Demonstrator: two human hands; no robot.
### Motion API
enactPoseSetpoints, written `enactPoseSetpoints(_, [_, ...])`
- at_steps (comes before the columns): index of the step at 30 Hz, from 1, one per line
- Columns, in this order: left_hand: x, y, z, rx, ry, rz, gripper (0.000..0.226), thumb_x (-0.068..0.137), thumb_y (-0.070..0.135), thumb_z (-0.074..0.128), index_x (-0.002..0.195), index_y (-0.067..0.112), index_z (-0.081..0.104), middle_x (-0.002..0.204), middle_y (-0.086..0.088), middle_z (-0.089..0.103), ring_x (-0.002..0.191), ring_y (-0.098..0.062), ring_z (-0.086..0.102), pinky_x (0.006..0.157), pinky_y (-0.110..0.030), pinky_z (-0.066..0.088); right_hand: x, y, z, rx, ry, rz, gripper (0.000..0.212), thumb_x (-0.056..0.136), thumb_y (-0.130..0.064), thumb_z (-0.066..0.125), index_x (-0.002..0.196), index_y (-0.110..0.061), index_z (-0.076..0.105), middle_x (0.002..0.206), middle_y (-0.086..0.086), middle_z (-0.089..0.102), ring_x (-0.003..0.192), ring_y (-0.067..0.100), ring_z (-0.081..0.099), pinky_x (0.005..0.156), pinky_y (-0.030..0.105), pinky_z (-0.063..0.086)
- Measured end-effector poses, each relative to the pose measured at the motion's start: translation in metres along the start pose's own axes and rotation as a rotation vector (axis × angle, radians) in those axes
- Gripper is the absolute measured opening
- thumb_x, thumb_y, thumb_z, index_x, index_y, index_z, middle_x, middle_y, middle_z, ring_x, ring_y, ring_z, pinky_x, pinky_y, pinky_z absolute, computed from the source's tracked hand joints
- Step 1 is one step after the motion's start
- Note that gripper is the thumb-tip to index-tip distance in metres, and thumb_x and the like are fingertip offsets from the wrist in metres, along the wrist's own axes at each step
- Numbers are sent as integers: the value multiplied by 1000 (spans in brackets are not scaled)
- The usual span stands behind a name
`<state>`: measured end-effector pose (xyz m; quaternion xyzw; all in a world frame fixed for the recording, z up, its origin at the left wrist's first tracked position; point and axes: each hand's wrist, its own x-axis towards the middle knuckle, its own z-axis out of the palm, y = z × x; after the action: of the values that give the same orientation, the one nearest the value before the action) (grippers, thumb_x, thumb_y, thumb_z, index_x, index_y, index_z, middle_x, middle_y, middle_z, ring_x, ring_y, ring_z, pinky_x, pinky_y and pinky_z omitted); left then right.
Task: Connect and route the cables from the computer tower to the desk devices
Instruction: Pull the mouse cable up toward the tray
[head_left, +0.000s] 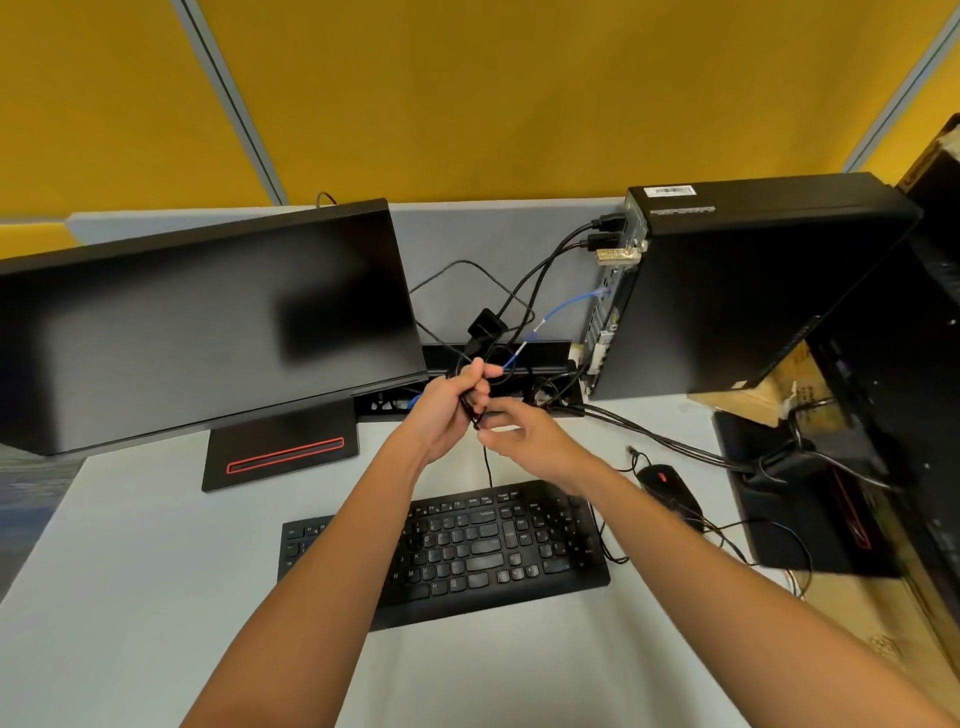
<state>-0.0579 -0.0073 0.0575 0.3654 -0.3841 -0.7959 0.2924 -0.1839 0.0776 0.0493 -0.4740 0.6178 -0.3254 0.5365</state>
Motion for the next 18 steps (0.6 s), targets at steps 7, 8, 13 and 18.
enactPoseSetpoints(7, [4,1,2,168,-6,35,26,100,19,46,108,4,66,67,3,61,58,-3,52,59,-15,42,5,3,17,-43,454,-168,7,83,-19,74,87,-14,75,73,-10,68,69,-4,61,72,12,48])
enactPoseSetpoints(8, [3,1,2,168,-31,30,27,100,18,45,110,3,65,67,3,61,59,-3,52,59,-16,42,3,1,18,-52,480,-172,6,81,-19,75,84,-14,74,71,-10,66,66,-3,59,68,11,46])
enactPoseSetpoints(13, [-2,4,-2,208,-116,5,28,101,13,42,105,-2,65,89,-4,67,63,-4,55,67,-18,45,2,-1,23,-24,428,-148,9,87,-16,67,89,-8,71,73,-3,62,68,8,54,67,20,45])
enactPoseSetpoints(18, [5,0,1,219,10,44,35,102,20,41,126,0,57,61,7,57,62,-9,45,70,-23,46,-4,-19,16,-80,406,-179,15,96,-15,45,83,-7,41,79,23,59,75,38,57,61,38,43])
